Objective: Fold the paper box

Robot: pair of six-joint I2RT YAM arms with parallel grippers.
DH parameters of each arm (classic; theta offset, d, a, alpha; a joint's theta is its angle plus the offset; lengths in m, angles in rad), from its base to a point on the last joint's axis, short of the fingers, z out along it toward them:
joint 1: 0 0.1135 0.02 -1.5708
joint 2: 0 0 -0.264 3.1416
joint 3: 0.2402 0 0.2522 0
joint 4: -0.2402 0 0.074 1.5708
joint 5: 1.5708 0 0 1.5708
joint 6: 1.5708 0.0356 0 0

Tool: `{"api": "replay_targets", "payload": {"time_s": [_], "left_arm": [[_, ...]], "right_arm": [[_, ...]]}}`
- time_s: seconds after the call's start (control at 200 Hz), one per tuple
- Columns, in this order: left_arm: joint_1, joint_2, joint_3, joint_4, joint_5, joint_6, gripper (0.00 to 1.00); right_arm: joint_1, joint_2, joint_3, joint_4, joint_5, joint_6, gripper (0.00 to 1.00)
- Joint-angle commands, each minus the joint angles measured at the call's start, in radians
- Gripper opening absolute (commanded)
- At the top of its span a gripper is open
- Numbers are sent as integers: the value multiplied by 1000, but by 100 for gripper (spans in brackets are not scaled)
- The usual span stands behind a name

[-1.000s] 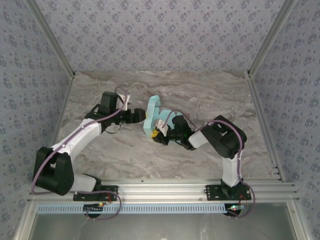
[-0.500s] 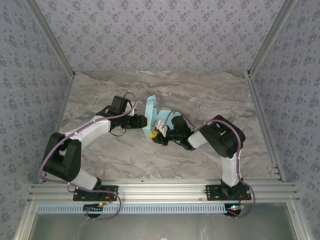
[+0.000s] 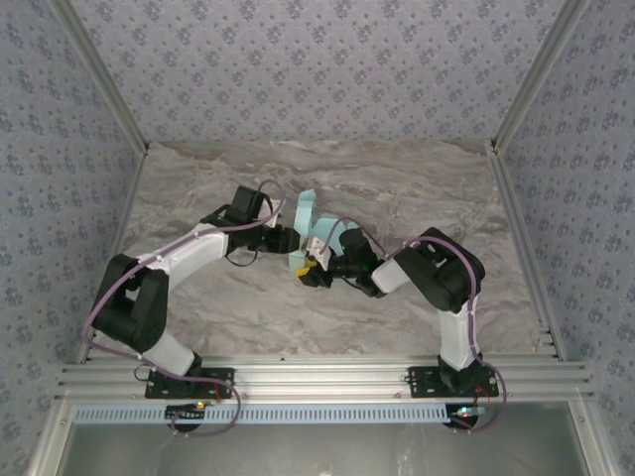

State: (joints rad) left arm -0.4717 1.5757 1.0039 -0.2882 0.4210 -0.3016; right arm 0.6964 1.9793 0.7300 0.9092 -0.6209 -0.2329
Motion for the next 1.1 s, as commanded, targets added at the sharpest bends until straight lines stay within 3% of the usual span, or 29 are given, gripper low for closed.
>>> {"api": "replay_targets", "payload": {"time_s": [0.0, 0.3, 0.475, 0.73, 0.914, 1.094], "left_arm": [[-8, 47, 12, -98, -38, 63, 48], [-8, 82, 19, -107, -10, 89, 51], [-8, 84, 12, -98, -13, 90, 51], [16, 65, -13, -100, -19, 90, 50], [28, 34, -53, -75, 40, 105, 50], [30, -20, -106, -79, 77, 109, 52]], "right_arm": [[6, -2, -28, 85, -4, -26, 39], [-13, -28, -30, 81, -24, -5, 37], [10, -43, 15, -62, -60, -96, 33], [18, -29, 38, -73, -38, -108, 22], [32, -27, 61, -116, -52, -133, 16], [81, -56, 114, -227, -34, -182, 19]]}}
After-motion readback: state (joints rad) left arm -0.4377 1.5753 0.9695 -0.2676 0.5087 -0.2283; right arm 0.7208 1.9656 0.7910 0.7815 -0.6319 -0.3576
